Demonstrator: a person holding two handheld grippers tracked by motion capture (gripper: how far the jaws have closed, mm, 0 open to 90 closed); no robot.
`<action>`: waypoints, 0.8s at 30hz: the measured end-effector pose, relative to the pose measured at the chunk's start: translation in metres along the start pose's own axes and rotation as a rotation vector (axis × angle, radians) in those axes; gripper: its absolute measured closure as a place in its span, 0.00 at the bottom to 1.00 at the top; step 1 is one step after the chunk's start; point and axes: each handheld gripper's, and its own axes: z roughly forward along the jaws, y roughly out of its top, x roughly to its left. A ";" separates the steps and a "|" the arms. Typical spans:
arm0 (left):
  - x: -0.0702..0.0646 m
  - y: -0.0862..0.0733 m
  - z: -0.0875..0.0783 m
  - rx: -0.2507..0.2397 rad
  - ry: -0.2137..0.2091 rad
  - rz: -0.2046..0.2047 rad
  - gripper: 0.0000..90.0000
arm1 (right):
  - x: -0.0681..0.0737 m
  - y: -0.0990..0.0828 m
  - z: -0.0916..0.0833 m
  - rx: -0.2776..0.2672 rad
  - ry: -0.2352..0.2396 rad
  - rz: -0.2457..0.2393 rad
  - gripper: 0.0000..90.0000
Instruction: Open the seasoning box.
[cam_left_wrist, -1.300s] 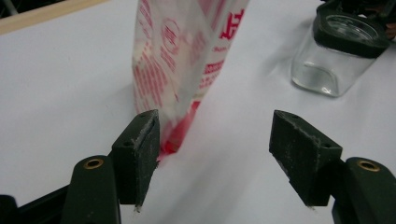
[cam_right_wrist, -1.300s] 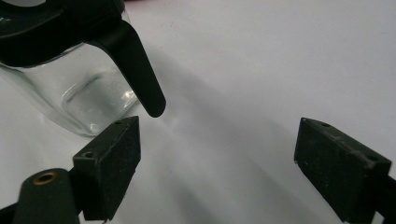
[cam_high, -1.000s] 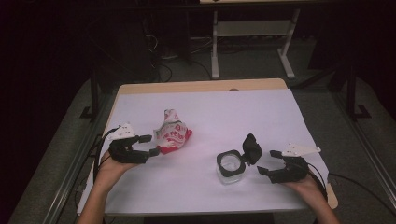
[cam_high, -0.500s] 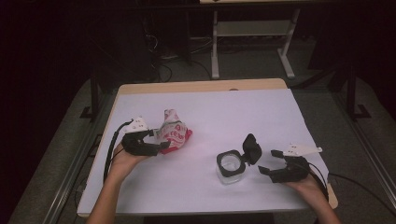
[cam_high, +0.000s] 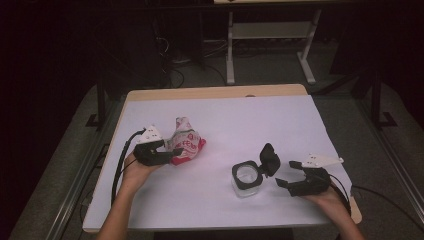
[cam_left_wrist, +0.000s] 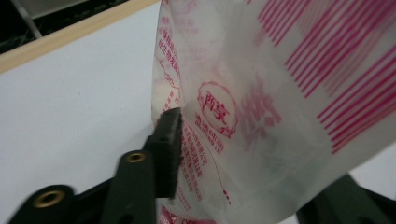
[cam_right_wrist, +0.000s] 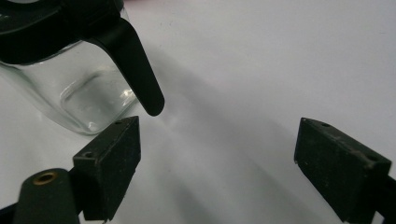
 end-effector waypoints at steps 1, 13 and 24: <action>-0.001 0.000 0.000 -0.004 0.001 -0.001 0.66 | 0.000 0.000 0.000 0.000 0.000 0.000 0.16; 0.001 0.000 0.000 0.000 0.034 0.013 0.94 | 0.000 0.000 0.000 0.002 0.001 0.001 0.16; 0.002 0.000 0.000 -0.008 0.000 0.001 1.00 | 0.000 0.000 0.000 0.001 0.000 0.002 0.16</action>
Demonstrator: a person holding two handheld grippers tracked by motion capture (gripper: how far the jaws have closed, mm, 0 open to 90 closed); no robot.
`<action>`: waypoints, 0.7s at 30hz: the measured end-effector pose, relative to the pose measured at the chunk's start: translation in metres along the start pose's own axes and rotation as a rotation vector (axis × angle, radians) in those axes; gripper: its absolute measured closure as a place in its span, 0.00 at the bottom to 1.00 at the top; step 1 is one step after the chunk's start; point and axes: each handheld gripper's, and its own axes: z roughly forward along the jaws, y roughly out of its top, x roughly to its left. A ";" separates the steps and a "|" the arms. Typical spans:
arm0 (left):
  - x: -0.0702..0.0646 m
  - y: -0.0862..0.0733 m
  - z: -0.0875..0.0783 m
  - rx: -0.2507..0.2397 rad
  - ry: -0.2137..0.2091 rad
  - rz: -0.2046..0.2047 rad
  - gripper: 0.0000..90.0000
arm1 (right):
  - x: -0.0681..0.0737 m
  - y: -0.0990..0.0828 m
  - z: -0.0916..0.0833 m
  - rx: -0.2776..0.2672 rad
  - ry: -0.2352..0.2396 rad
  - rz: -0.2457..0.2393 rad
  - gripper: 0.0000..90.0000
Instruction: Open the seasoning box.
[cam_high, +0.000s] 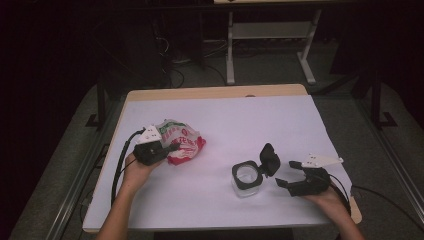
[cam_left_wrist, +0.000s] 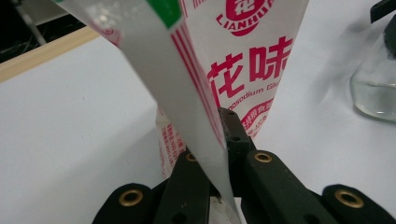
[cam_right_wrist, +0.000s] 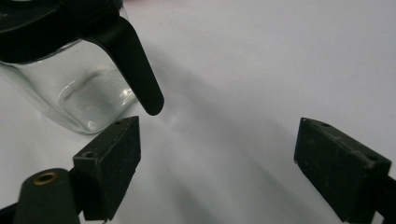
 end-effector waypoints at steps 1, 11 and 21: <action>0.000 0.000 0.000 0.000 0.000 0.000 1.00 | 0.000 0.000 0.000 -0.001 -0.001 0.000 0.16; -0.002 0.003 -0.003 -0.028 -0.014 -0.012 1.00 | 0.000 0.000 0.001 0.001 0.002 -0.003 0.16; -0.009 0.013 -0.019 -0.083 -0.021 -0.017 1.00 | -0.001 -0.001 0.000 -0.001 0.003 0.001 0.16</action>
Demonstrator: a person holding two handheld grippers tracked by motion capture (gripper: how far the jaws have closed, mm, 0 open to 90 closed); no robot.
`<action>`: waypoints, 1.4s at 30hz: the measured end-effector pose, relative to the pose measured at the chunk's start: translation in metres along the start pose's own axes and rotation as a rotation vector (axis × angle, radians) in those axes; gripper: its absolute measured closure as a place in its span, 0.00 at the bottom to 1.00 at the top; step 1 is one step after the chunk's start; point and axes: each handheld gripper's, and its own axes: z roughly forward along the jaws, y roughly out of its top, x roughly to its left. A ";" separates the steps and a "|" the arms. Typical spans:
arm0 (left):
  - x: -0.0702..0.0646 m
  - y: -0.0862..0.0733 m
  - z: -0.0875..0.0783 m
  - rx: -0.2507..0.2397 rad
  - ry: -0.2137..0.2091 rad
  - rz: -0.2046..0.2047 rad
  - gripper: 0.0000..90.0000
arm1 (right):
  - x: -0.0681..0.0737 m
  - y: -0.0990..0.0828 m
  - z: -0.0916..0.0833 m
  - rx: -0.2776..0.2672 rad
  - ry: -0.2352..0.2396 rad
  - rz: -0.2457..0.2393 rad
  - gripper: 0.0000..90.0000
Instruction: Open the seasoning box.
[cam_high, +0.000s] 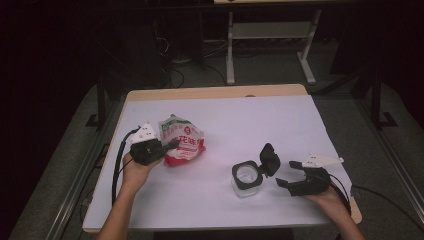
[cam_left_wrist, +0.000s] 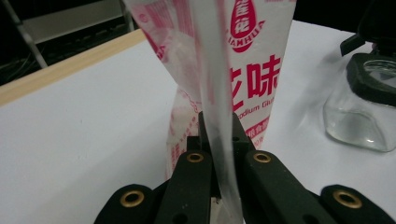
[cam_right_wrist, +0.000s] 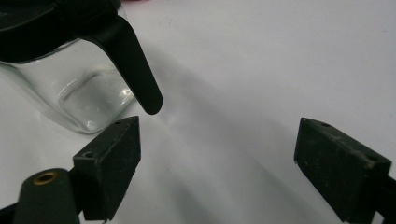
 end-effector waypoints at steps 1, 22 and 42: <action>-0.001 0.002 -0.002 0.005 -0.002 0.004 1.00 | 0.000 0.000 0.000 0.000 0.000 0.000 0.16; -0.021 0.019 -0.023 -0.016 -0.088 -0.023 1.00 | 0.013 0.005 -0.021 0.006 -0.002 0.016 0.56; -0.032 0.026 -0.026 -0.038 -0.156 -0.033 1.00 | 0.060 0.009 -0.037 0.012 0.119 -0.066 1.00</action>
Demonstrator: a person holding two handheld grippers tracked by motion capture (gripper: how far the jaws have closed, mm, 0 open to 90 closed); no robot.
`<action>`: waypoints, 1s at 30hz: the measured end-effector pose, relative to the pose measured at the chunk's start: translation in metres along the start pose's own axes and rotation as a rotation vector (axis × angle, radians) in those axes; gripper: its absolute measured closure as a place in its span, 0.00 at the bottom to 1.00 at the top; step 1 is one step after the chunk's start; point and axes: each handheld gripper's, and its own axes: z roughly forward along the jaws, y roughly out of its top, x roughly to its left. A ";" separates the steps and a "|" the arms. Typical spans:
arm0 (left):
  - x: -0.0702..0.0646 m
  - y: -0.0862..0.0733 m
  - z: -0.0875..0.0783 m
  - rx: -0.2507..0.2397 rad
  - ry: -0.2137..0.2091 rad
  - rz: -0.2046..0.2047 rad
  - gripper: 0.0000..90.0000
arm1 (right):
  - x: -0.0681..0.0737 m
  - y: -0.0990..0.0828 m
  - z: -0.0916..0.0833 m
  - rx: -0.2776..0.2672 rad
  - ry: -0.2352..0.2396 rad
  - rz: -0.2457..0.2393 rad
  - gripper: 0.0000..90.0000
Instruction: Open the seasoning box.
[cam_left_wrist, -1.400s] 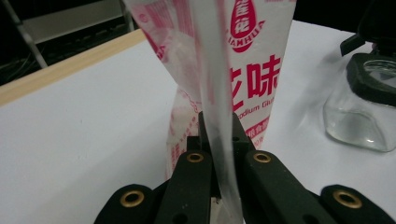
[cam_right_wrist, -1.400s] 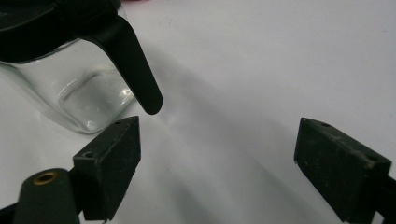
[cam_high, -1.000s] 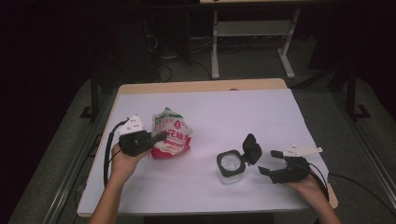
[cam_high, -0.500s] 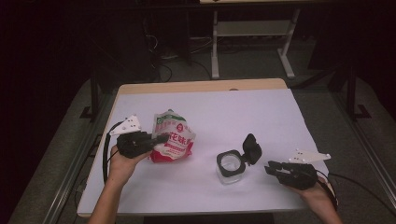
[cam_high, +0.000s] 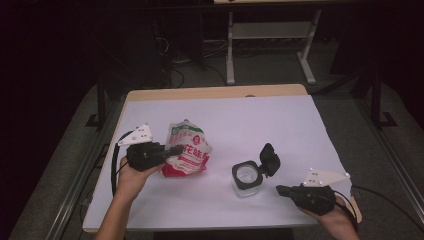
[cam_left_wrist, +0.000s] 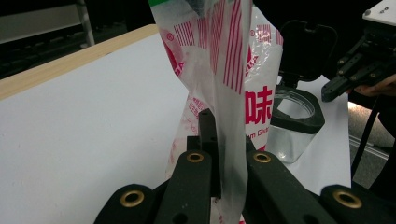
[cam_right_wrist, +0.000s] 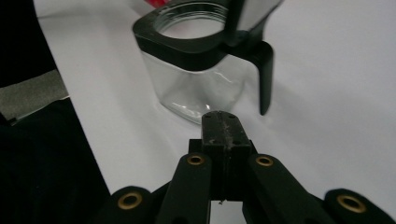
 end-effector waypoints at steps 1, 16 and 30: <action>0.000 0.000 0.000 0.001 -0.003 -0.002 1.00 | 0.002 0.001 0.001 -0.005 0.014 -0.005 1.00; -0.003 0.004 -0.002 -0.025 -0.015 -0.021 1.00 | 0.029 0.032 0.021 -0.081 0.092 -0.063 1.00; -0.011 0.021 -0.010 -0.034 -0.020 -0.007 1.00 | 0.045 0.064 0.064 -0.107 0.062 -0.087 1.00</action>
